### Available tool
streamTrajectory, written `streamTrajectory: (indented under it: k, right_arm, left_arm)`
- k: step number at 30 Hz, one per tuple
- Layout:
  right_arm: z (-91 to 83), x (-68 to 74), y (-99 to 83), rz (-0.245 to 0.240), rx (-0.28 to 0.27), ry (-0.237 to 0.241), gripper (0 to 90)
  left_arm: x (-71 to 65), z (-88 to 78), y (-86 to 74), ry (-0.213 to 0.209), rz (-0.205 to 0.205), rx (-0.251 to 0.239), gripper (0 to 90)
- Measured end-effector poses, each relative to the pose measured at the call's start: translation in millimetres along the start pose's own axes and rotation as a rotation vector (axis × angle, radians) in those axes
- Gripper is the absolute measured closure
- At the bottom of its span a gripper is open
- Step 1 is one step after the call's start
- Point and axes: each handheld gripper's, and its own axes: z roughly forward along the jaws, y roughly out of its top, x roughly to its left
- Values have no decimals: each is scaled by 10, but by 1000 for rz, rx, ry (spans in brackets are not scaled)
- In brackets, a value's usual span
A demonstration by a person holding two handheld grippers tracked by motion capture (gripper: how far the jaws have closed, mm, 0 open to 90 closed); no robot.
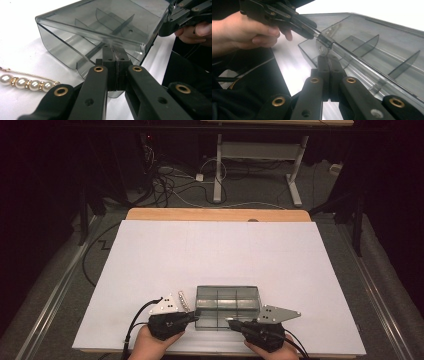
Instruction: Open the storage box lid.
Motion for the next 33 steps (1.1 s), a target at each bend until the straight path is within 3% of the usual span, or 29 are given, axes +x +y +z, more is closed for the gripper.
streamTrajectory:
  k: [33]
  right_arm:
    - [-431, -156, -152, 24, -30, -159, 900]
  left_arm:
    - [91, 29, 75, 9, 11, -27, 869]
